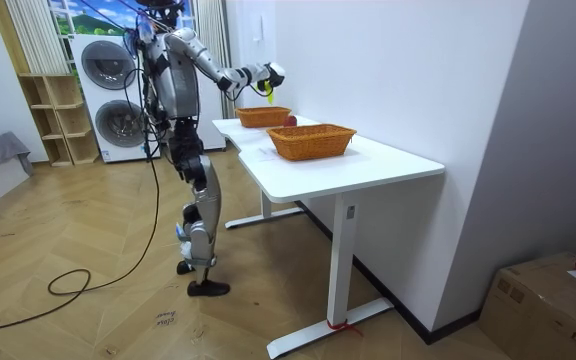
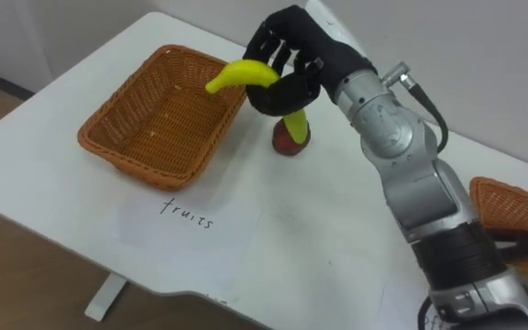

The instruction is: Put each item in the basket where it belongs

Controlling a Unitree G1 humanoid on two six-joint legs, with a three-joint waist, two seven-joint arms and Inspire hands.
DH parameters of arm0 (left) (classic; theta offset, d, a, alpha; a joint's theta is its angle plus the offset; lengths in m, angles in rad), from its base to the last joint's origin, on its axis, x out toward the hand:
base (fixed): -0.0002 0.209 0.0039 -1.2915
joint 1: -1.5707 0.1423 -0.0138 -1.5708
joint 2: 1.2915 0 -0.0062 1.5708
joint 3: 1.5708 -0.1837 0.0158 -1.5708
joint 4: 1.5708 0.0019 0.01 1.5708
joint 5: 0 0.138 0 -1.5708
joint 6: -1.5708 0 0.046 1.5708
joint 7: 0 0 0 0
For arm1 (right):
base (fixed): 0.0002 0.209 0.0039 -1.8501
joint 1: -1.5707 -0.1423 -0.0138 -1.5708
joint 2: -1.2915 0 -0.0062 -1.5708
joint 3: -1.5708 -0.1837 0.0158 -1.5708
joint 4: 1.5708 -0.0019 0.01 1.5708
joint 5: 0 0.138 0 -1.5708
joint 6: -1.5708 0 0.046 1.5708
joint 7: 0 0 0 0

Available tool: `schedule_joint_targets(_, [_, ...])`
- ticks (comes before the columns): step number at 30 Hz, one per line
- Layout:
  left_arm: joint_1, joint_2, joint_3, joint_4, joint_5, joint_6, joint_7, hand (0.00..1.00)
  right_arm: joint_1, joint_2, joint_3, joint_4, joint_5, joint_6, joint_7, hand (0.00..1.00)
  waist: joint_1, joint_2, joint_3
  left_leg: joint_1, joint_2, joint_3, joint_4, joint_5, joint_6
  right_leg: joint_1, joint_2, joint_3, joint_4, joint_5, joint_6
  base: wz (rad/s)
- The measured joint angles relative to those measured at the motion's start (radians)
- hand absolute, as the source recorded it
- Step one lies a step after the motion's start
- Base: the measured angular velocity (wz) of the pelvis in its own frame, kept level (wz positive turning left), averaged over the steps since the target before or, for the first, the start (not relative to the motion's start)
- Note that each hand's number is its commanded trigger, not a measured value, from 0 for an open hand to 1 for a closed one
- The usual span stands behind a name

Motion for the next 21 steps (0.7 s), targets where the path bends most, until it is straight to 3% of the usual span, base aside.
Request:
schedule_joint_targets(7, [0.007,0.002,-0.001,-0.013,0.012,0.002,-0.003,0.00,-0.029,0.016,0.082,0.042,0.036,0.000,-0.048,1.00,0.012,-0.006,-0.0011,-0.004,-0.001,-0.007,0.002,0.000,0.000,-0.001,0.000,0.000,0.000,-0.001,0.002,0.02])
schedule_joint_targets(14, [0.011,0.005,0.000,-0.026,0.041,0.010,-0.001,0.00,-0.049,0.022,0.114,0.042,0.048,0.000,-0.082,1.00,0.032,-0.007,-0.0016,-0.006,-0.004,-0.025,0.005,0.002,0.002,0.001,-0.004,-0.018,0.001,-0.002,0.004,0.07])
schedule_joint_targets(21, [0.026,0.007,0.000,-0.041,0.041,0.011,0.001,0.00,-0.050,0.036,0.116,0.053,0.048,0.000,-0.129,1.00,0.055,-0.005,-0.0006,-0.001,-0.015,-0.036,0.003,0.004,0.007,0.014,-0.014,-0.024,0.000,-0.011,0.018,0.07])
